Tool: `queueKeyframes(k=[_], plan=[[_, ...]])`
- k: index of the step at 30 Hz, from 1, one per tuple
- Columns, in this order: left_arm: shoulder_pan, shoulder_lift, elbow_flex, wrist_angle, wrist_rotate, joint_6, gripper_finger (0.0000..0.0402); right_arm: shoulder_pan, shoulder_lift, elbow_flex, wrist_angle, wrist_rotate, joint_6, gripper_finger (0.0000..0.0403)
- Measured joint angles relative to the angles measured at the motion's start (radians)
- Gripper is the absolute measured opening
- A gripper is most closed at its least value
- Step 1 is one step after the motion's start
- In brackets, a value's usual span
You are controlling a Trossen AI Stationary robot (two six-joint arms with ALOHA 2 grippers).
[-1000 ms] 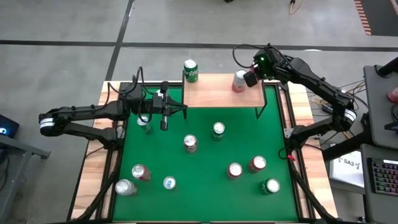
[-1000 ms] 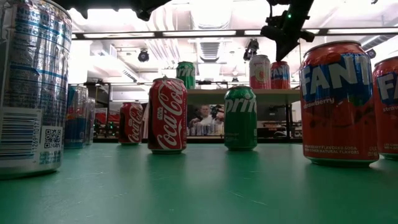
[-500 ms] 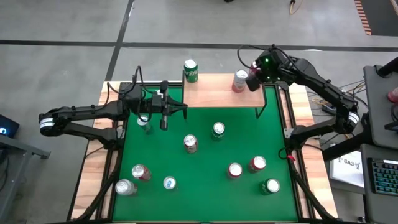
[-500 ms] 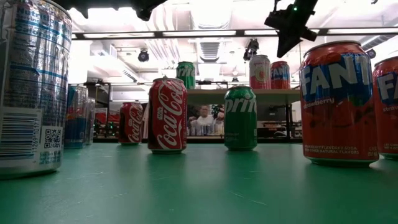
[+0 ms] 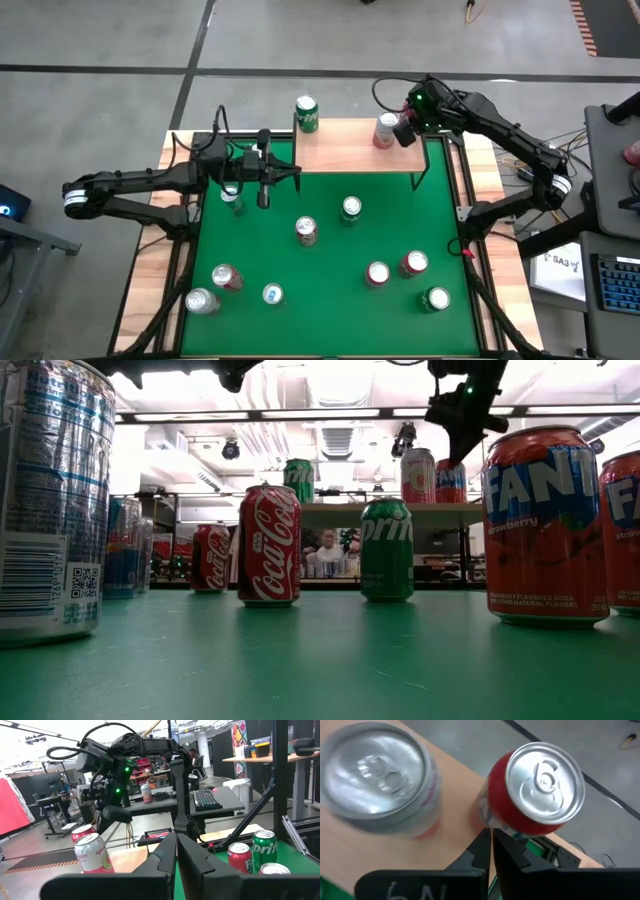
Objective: Place canned beverage on shelf
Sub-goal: Put the top red soda can on the shelf
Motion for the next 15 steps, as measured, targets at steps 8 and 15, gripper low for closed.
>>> queueKeyframes(k=[8, 15], plan=[[0.0, 0.0, 0.0, 0.0, 0.0, 0.001, 0.0, -0.006, 0.014, 0.0, 0.014, 0.006, -0.011, 0.0011], [0.0, 0.0, 0.0, 0.0, 0.0, 0.003, 0.0, -0.015, 0.014, 0.0, 0.016, 0.006, -0.011, 0.0011]])
